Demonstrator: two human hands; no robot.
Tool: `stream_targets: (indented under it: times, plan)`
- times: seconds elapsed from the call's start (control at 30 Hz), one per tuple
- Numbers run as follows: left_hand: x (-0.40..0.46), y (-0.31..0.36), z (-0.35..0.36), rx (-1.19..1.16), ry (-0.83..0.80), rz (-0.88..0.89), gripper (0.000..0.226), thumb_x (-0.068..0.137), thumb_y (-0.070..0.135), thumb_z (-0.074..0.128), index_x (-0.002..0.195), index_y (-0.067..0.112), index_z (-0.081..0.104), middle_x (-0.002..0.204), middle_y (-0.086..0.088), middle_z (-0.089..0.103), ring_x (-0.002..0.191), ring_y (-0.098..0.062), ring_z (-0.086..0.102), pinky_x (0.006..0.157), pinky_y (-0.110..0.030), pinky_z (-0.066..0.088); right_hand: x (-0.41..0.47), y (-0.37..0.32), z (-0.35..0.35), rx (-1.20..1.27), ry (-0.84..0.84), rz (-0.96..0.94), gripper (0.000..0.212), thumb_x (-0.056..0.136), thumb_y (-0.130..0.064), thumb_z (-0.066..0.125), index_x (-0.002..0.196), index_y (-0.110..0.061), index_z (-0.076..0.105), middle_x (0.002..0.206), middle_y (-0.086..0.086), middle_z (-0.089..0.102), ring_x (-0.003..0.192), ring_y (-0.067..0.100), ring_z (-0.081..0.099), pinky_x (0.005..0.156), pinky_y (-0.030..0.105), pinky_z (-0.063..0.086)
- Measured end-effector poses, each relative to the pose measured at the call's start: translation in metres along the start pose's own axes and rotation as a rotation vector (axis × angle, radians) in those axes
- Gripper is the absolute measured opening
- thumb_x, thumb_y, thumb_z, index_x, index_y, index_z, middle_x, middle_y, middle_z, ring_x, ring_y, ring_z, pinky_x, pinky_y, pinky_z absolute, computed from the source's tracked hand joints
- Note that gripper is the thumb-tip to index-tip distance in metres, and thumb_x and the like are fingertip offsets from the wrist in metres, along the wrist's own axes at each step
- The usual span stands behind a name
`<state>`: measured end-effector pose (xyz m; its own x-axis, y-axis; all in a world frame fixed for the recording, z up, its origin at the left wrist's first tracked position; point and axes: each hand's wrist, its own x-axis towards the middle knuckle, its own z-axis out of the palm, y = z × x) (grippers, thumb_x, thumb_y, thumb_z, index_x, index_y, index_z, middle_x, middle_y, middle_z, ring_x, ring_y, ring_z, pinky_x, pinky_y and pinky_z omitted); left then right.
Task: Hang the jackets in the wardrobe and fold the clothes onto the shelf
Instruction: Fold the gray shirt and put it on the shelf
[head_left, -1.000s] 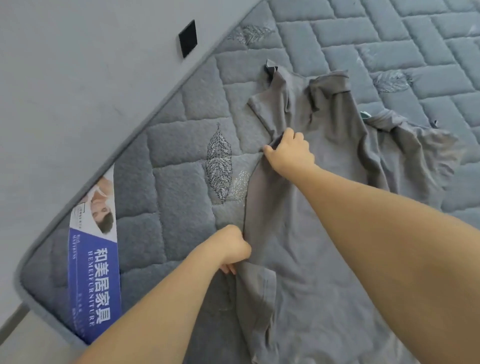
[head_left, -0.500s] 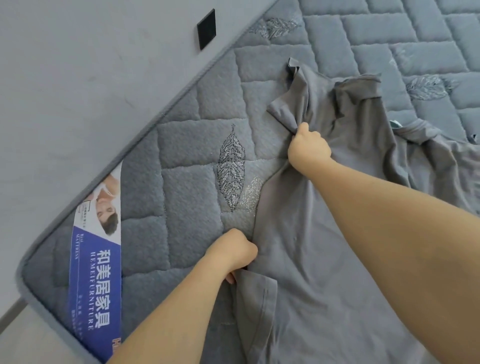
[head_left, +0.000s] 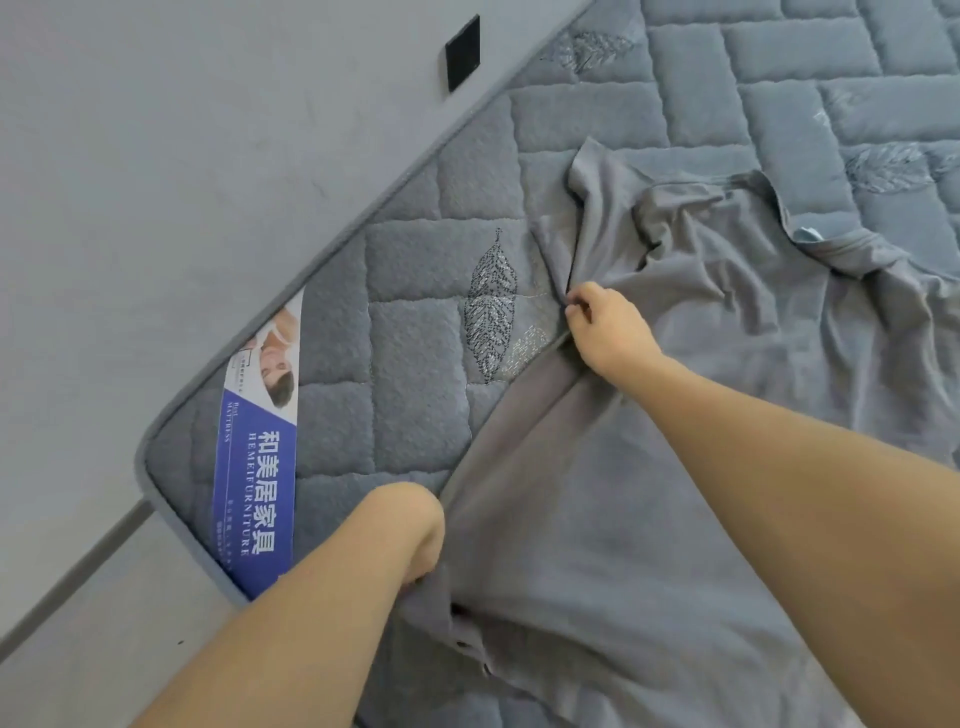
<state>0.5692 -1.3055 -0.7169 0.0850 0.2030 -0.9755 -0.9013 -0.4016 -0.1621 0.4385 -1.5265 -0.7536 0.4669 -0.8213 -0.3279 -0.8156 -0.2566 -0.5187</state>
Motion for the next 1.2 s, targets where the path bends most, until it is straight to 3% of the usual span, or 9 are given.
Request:
stream_targets:
  times: [0.1, 0.17, 0.27, 0.43, 0.67, 0.77, 0.87, 1.0, 1.2]
  plan:
    - [-0.014, 0.003, -0.021, 0.104, 0.136, -0.098, 0.039, 0.099, 0.019, 0.048, 0.136, 0.012, 0.058, 0.133, -0.004, 0.059, 0.128, -0.026, 0.054, 0.107, -0.04, 0.044, -0.018, 0.009, -0.013, 0.031, 0.034, -0.012, 0.032, 0.101, -0.027, 0.043, 0.129, -0.017, 0.056, 0.123, 0.014, 0.055, 0.118, 0.033, 0.049, 0.101, 0.04, 0.038]
    - [-0.024, 0.018, -0.05, 0.01, 0.501, -0.072, 0.042, 0.094, 0.022, 0.052, 0.135, 0.015, 0.056, 0.14, -0.006, 0.054, 0.128, -0.029, 0.052, 0.102, -0.045, 0.047, -0.023, 0.033, -0.037, -0.008, 0.144, 0.053, 0.033, 0.101, -0.026, 0.042, 0.13, -0.016, 0.054, 0.128, 0.013, 0.052, 0.118, 0.034, 0.049, 0.102, 0.044, 0.038]
    - [-0.048, 0.076, -0.098, -0.129, 1.049, 0.204, 0.043, 0.092, 0.019, 0.049, 0.134, 0.012, 0.044, 0.139, -0.013, 0.045, 0.129, -0.035, 0.045, 0.098, -0.046, 0.044, -0.033, 0.093, -0.083, -0.114, 0.343, 0.27, 0.035, 0.097, -0.021, 0.045, 0.131, -0.013, 0.054, 0.136, 0.017, 0.046, 0.121, 0.041, 0.044, 0.101, 0.048, 0.036]
    - [-0.066, 0.194, -0.161, -0.195, 1.285, 0.564, 0.043, 0.089, 0.015, 0.046, 0.131, 0.01, 0.039, 0.139, -0.014, 0.038, 0.127, -0.037, 0.036, 0.101, -0.048, 0.034, -0.047, 0.204, -0.144, -0.028, 0.525, 0.827, 0.052, 0.099, -0.031, 0.041, 0.146, -0.014, 0.033, 0.155, 0.016, 0.025, 0.14, 0.038, 0.025, 0.114, 0.049, 0.021]
    - [-0.041, 0.292, -0.186, 0.203, 1.378, 0.484, 0.075, 0.094, 0.039, 0.042, 0.157, 0.029, 0.003, 0.165, -0.002, -0.012, 0.15, -0.03, -0.016, 0.113, -0.069, -0.01, -0.053, 0.305, -0.178, 0.221, 0.527, 1.079, 0.072, 0.091, -0.046, 0.052, 0.149, -0.01, 0.028, 0.151, 0.018, 0.035, 0.135, 0.04, 0.036, 0.108, 0.048, 0.034]
    - [-0.033, 0.299, -0.203, 0.075, 1.311, 0.476, 0.076, 0.092, 0.047, 0.042, 0.155, 0.038, 0.0, 0.165, 0.002, -0.014, 0.15, -0.03, -0.017, 0.113, -0.069, -0.006, -0.04, 0.312, -0.188, 0.676, 0.576, 0.974, 0.066, 0.08, -0.043, 0.07, 0.13, -0.005, 0.052, 0.122, 0.017, 0.059, 0.106, 0.034, 0.06, 0.082, 0.042, 0.054]
    - [-0.019, 0.296, -0.214, 0.073, 1.329, 0.391, 0.069, 0.096, 0.056, 0.029, 0.155, 0.04, -0.001, 0.166, 0.003, -0.011, 0.151, -0.031, -0.013, 0.114, -0.066, -0.008, -0.03, 0.308, -0.187, 0.85, 0.573, 0.814, 0.039, 0.081, -0.026, 0.075, 0.112, -0.01, 0.058, 0.082, 0.008, 0.061, 0.065, 0.019, 0.057, 0.053, 0.024, 0.044]
    - [-0.001, 0.299, -0.196, 0.131, 1.445, 0.359, 0.061, 0.099, 0.052, 0.016, 0.156, 0.038, -0.002, 0.166, 0.001, -0.007, 0.152, -0.03, -0.007, 0.114, -0.067, -0.008, -0.045, 0.316, -0.188, 1.108, 0.745, 0.749, 0.019, 0.085, -0.004, 0.067, 0.1, -0.014, 0.061, 0.091, 0.009, 0.064, 0.072, 0.019, 0.06, 0.063, 0.027, 0.05]
    - [-0.008, 0.319, -0.199, 0.083, 1.286, 0.293, 0.059, 0.096, 0.063, 0.011, 0.149, 0.053, -0.013, 0.163, 0.009, -0.021, 0.15, -0.03, -0.017, 0.105, -0.076, -0.011, -0.108, 0.374, -0.241, 1.255, 0.994, 0.804, 0.055, 0.087, 0.001, 0.061, 0.133, -0.017, 0.037, 0.131, 0.011, 0.055, 0.104, 0.02, 0.059, 0.096, 0.04, 0.05]
